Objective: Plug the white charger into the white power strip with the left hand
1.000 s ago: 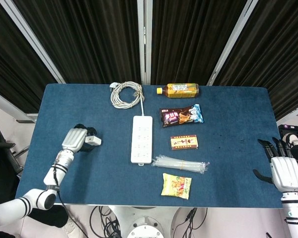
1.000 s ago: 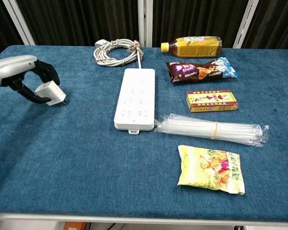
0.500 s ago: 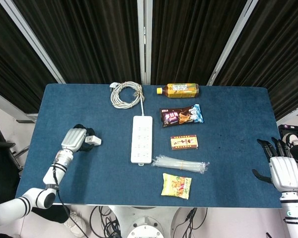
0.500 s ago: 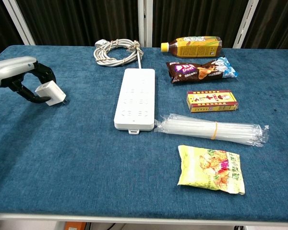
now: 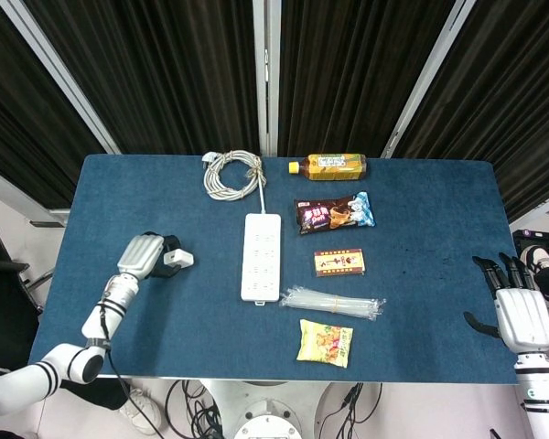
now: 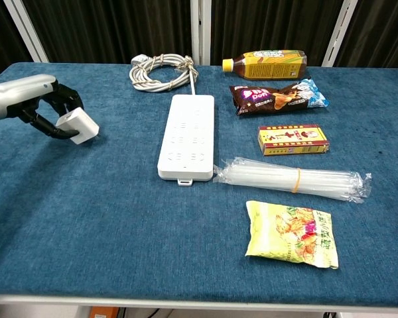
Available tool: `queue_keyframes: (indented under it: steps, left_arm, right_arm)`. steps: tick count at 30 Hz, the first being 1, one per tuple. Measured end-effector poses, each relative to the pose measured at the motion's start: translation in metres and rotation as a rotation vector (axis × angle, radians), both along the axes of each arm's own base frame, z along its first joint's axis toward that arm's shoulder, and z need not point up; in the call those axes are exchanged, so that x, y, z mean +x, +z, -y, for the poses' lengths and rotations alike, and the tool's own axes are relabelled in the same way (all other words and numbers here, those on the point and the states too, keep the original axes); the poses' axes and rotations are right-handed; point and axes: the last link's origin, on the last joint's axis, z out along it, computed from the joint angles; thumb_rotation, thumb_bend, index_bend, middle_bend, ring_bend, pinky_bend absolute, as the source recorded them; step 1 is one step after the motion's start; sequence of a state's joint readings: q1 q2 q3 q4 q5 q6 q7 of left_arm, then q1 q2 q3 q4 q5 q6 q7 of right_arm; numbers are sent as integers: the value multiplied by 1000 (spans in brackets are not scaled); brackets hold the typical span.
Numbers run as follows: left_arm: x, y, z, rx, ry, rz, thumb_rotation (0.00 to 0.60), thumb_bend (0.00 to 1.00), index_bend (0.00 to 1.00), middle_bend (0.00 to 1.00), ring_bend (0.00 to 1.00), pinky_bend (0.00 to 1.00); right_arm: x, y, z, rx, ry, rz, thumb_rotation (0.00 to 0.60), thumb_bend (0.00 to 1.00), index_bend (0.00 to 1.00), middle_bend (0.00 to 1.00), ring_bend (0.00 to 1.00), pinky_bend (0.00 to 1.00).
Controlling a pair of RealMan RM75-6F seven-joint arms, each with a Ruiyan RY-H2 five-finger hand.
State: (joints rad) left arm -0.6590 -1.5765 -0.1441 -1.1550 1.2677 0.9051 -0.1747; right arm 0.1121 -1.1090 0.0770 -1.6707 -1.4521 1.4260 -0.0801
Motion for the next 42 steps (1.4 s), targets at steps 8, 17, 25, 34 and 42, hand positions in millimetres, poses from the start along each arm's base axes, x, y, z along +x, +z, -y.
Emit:
queue_keyframes:
  steps: [8, 17, 25, 34, 42]
  left_arm:
    - [48, 22, -14, -27, -161, -28, 600, 511, 617, 638, 477, 363]
    - [125, 20, -40, -44, -344, -167, 600, 512, 627, 655, 561, 425]
    - [168, -3, -55, -57, -379, -268, 600, 512, 642, 682, 589, 429]
    - [182, -29, -47, -76, -361, -338, 600, 513, 652, 692, 594, 434]
    - [185, -44, -35, -79, -306, -367, 600, 514, 656, 696, 594, 435]
  right_arm:
    - [4, -1, 1, 1, 12, -2, 600, 88, 115, 156, 33, 13]
    - [3, 1, -2, -12, 1, -1, 600, 88, 115, 156, 33, 13]
    - [-1, 5, -5, -23, -13, 3, 600, 87, 115, 156, 33, 13]
    - [-6, 6, -6, -21, -23, 11, 600, 88, 115, 156, 33, 13]
    - [-9, 6, -5, -17, -25, 15, 600, 88, 115, 156, 33, 13]
